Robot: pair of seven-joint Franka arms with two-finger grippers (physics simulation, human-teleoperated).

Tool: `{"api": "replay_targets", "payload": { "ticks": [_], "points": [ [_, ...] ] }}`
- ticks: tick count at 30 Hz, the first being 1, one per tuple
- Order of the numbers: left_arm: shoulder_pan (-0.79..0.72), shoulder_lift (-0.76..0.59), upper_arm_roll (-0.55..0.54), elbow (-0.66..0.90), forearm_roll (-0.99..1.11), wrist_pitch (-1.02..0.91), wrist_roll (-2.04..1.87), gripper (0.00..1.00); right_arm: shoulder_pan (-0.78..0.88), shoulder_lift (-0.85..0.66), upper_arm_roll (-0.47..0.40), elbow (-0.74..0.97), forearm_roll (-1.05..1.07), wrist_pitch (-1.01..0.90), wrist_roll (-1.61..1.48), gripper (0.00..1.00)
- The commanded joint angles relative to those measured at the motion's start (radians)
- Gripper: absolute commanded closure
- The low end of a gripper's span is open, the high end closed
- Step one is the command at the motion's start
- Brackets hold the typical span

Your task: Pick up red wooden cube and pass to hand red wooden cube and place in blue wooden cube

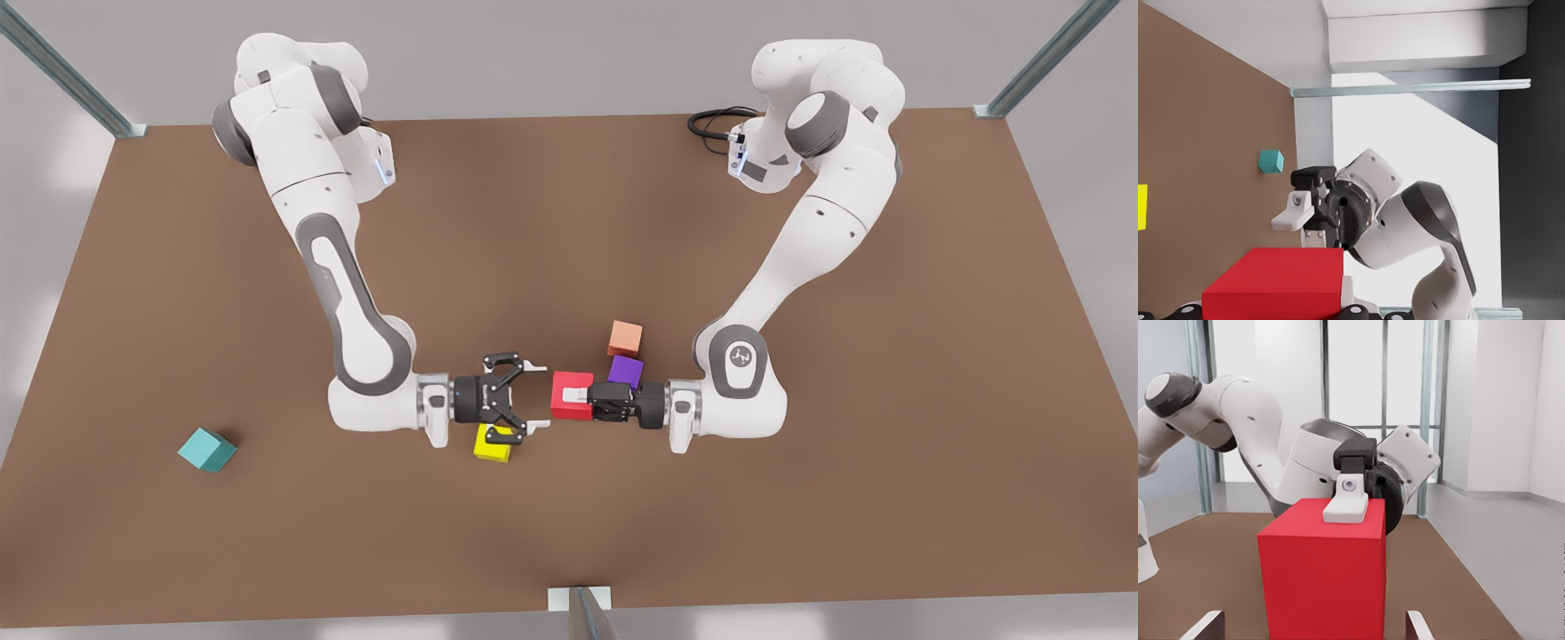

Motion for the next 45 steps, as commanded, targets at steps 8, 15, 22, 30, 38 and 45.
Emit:
{"api": "replay_targets", "payload": {
  "ticks": [8, 15, 22, 30, 38, 45],
  "points": [
    [-0.006, 0.002, -0.001, 0.000, -0.009, 0.011, 0.030, 0.31, 0.007, -0.001, 0.012, 0.000, 0.001, 0.013, -0.051, 0.00],
    [-0.032, 0.008, -0.001, 0.000, -0.009, 0.041, 0.032, 0.31, 0.019, 0.000, 0.020, 0.002, 0.007, 0.041, -0.043, 0.00],
    [-0.034, 0.007, -0.001, 0.002, -0.009, 0.047, 0.032, 0.31, 0.039, 0.016, 0.020, 0.026, 0.010, 0.064, -0.040, 0.04],
    [-0.034, 0.008, -0.001, 0.000, -0.009, 0.047, 0.034, 0.00, 0.041, 0.016, 0.020, 0.026, 0.008, 0.064, -0.040, 0.41],
    [0.021, 0.002, -0.001, -0.006, 0.001, 0.000, 0.034, 0.00, -0.014, 0.006, 0.006, 0.039, -0.154, 0.039, -0.025, 0.41],
    [0.299, -0.007, 0.002, 0.072, 0.667, -0.586, -0.212, 0.00, -0.321, -0.135, -0.020, -0.003, -1.008, -0.278, -0.011, 0.40]
  ]
}}
